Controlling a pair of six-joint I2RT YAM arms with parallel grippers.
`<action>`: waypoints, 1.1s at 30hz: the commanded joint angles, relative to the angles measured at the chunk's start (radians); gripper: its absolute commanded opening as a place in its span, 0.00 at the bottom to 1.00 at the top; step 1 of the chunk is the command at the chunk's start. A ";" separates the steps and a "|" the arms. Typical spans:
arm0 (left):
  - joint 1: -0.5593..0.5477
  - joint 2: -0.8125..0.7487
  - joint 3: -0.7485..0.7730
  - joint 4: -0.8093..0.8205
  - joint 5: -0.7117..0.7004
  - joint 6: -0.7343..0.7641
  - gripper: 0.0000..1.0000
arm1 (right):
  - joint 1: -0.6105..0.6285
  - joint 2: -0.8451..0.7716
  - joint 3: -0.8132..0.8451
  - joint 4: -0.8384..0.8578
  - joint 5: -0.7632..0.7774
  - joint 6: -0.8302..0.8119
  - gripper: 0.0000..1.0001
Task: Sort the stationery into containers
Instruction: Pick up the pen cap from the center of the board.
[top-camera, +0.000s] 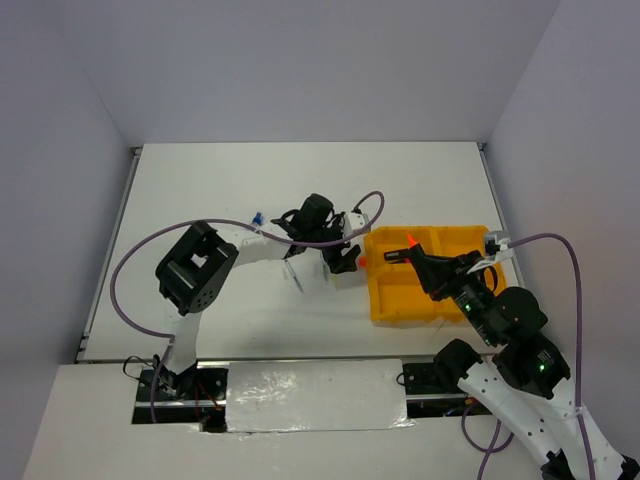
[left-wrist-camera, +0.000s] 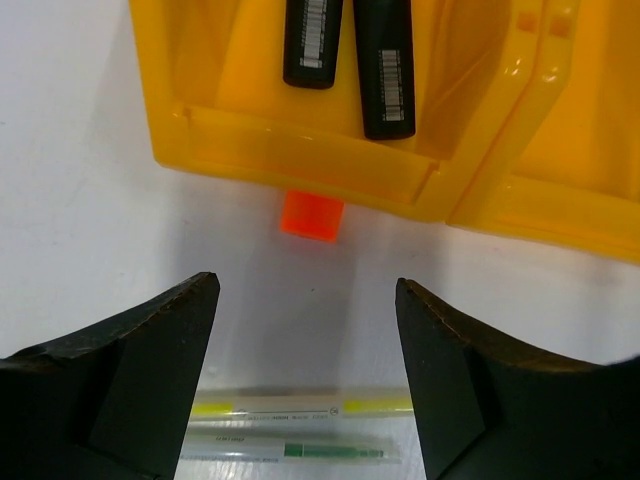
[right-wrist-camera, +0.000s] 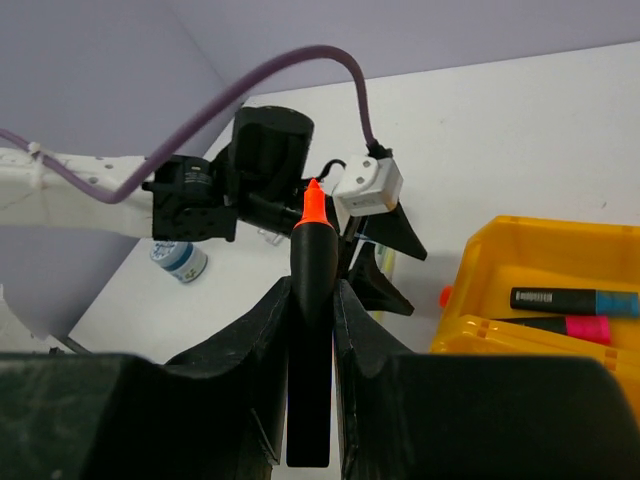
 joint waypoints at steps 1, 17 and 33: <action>-0.002 0.045 0.020 0.054 0.062 0.043 0.84 | -0.004 -0.015 0.026 0.036 -0.029 -0.039 0.00; -0.014 0.137 0.058 0.087 0.007 0.029 0.84 | -0.006 -0.087 0.029 0.040 -0.063 -0.071 0.00; -0.078 0.173 0.046 0.107 -0.161 0.022 0.74 | -0.006 -0.144 0.037 0.019 -0.071 -0.077 0.00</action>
